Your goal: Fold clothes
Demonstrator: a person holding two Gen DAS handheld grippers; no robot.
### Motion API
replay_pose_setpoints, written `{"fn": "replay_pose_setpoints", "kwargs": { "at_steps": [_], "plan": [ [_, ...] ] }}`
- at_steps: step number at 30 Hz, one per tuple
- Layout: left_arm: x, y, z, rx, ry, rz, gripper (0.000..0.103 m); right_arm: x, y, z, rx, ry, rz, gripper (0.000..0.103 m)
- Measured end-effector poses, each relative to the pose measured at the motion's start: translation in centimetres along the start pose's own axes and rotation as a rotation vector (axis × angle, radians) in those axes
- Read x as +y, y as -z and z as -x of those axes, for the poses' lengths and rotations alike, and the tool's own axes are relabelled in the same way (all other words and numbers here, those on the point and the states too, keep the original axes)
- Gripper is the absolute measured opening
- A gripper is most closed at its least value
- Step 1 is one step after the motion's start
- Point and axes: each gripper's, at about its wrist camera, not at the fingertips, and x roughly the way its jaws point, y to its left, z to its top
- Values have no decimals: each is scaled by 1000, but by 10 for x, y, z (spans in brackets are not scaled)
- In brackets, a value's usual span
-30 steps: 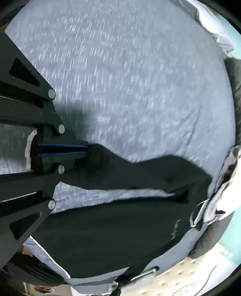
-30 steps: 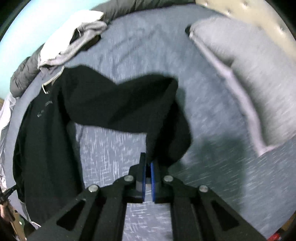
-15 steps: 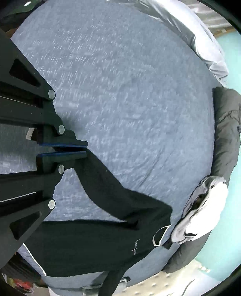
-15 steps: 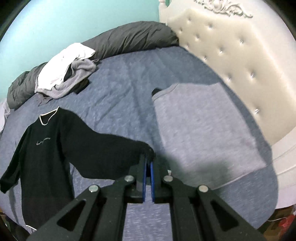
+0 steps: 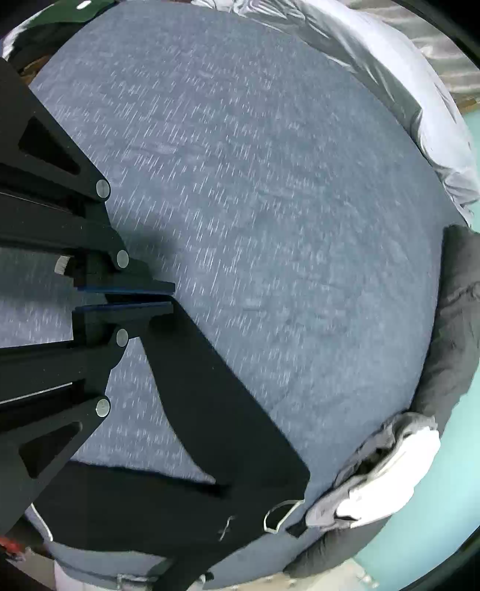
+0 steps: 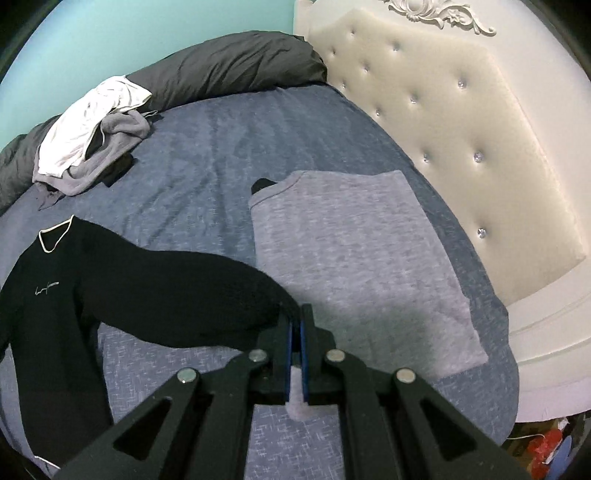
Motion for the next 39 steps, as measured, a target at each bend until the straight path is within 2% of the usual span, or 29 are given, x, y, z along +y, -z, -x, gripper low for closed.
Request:
{"fn": "replay_pose_setpoints", "kwargs": {
  "at_steps": [7, 18, 22, 25, 28, 31, 33, 35, 37, 39],
  "plan": [
    [17, -18, -15, 19, -35, 29, 3, -11, -7, -15, 6, 60, -5, 3],
    [35, -38, -40, 2, -77, 41, 4, -25, -17, -39, 18, 136, -14, 3],
    [39, -37, -46, -24, -155, 75, 7, -25, -13, -47, 10, 168, -43, 6],
    [41, -34, -40, -40, -186, 85, 17, -20, -11, -41, -19, 178, -53, 11],
    [17, -27, -31, -58, -132, 34, 19, -15, -9, -34, -48, 187, -62, 12],
    [-21, -18, -30, -52, -27, -21, 32, 12, -5, -21, -96, 75, -38, 16],
    [-53, -10, -35, -41, 61, -51, 32, 39, 1, -18, -97, -29, -23, 19],
    [-89, -1, -43, -26, 146, -80, 36, 68, 10, -20, -91, -153, -23, 28],
    [-123, 9, -57, 1, 215, -104, 40, 99, 23, -32, -47, -282, -34, 49],
    [-153, 18, -71, 24, 260, -123, 43, 130, 36, -51, 13, -381, -50, 49]
  ]
}}
